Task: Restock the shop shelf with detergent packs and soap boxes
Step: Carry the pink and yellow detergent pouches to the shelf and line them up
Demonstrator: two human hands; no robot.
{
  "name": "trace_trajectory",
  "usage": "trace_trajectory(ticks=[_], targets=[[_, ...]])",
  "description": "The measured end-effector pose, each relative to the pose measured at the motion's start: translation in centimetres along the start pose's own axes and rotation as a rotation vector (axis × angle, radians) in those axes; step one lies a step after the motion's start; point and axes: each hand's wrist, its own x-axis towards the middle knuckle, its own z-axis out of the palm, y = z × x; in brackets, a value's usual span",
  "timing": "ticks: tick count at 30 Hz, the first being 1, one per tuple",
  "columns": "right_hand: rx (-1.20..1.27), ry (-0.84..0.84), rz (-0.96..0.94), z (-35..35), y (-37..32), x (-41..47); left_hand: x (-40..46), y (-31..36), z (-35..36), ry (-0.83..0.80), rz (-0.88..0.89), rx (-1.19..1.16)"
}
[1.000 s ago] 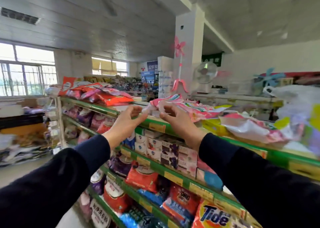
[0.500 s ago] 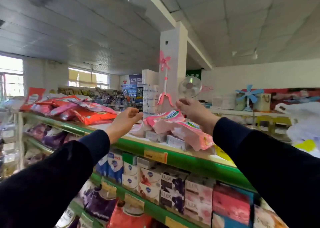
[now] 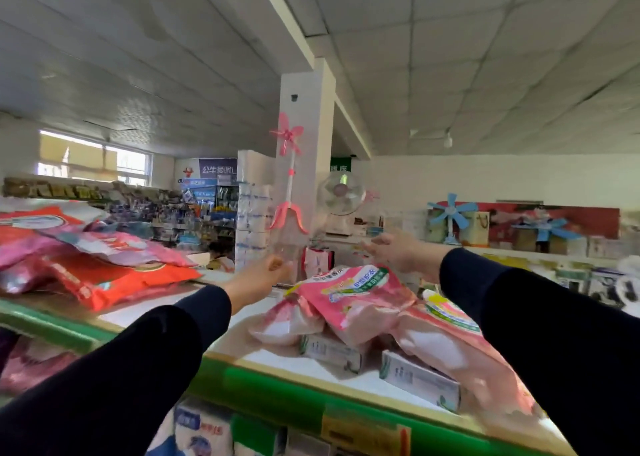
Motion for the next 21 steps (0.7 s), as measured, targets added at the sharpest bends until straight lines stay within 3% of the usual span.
trace_trajectory(ticks=[3,12,16,21], targets=[[-0.062,-0.051,0.074,0.6,0.8,1.5,2.5,-0.4,1.2,-0.096,-0.022,0.013],[0.327,-0.178,0.411,2.6,2.6,4.6,6.5,0.3,3.7,-0.334,-0.159,-0.102],[0.468,-0.191,0.418,2.9,2.8,4.9,7.6,-0.4,3.2,-0.310,-0.222,-0.172],[0.683,-0.184,0.295,2.3,2.6,4.7,8.6,-0.5,1.9,-0.141,-0.250,-0.519]])
